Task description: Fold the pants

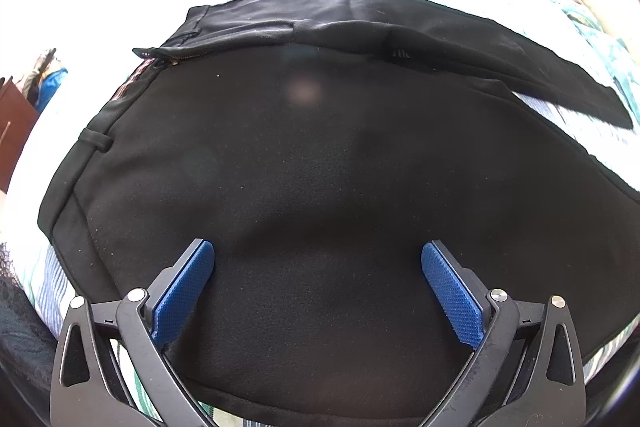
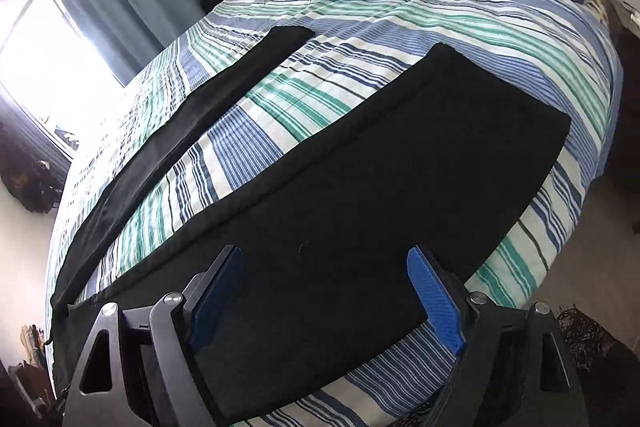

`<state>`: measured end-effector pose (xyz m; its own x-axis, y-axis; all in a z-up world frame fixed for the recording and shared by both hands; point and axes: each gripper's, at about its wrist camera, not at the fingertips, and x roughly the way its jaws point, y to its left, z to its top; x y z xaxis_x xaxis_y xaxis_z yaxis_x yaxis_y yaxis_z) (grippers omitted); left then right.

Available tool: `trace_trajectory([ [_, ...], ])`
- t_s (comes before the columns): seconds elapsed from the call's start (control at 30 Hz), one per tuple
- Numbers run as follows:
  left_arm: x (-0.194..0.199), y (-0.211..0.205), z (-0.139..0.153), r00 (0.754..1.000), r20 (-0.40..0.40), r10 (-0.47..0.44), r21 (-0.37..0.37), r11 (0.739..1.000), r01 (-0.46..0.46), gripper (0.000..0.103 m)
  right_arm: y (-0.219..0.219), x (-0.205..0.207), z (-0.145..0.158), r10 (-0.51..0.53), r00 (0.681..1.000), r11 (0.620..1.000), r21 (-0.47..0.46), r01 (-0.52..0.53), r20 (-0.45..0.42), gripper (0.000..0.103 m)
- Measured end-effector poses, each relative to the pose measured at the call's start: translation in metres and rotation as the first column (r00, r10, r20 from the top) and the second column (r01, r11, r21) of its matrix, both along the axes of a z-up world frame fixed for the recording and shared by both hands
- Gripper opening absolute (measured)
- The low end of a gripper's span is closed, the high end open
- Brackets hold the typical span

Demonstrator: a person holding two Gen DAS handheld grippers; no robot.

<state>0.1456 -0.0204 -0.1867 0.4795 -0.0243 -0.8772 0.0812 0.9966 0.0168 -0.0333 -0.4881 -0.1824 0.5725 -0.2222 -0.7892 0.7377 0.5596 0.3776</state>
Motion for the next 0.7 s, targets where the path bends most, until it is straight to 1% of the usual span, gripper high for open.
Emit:
trace_trajectory([
  [0.1,-0.001,0.003,0.007,1.000,-0.005,0.014,-0.017,1.000,-0.014,0.102,0.008,0.009,0.011,0.047,0.999,0.998,-0.038,-0.046,0.027,0.084],
  [0.23,-0.005,0.003,0.012,1.000,0.002,0.021,-0.013,1.000,-0.021,0.102,0.028,0.031,0.017,0.155,0.988,0.983,-0.099,-0.155,-0.001,0.084],
  [0.37,-0.007,-0.002,0.025,0.999,0.050,0.005,-0.007,1.000,-0.005,0.102,0.042,0.042,0.017,0.217,0.976,0.970,-0.113,-0.216,-0.007,0.084],
  [0.5,-0.004,-0.010,0.040,0.996,0.087,-0.016,-0.019,1.000,0.018,0.102,0.045,0.046,0.016,0.232,0.973,0.967,-0.104,-0.232,-0.004,0.084],
  [0.6,0.008,-0.018,0.047,0.993,0.108,-0.039,-0.021,0.999,0.041,0.102,0.044,0.045,0.016,0.228,0.974,0.969,-0.098,-0.227,0.004,0.084],
  [0.7,0.029,-0.021,0.053,0.990,0.140,-0.018,-0.016,1.000,0.021,0.102,0.042,0.042,0.019,0.220,0.975,0.971,-0.099,-0.216,0.025,0.084],
])
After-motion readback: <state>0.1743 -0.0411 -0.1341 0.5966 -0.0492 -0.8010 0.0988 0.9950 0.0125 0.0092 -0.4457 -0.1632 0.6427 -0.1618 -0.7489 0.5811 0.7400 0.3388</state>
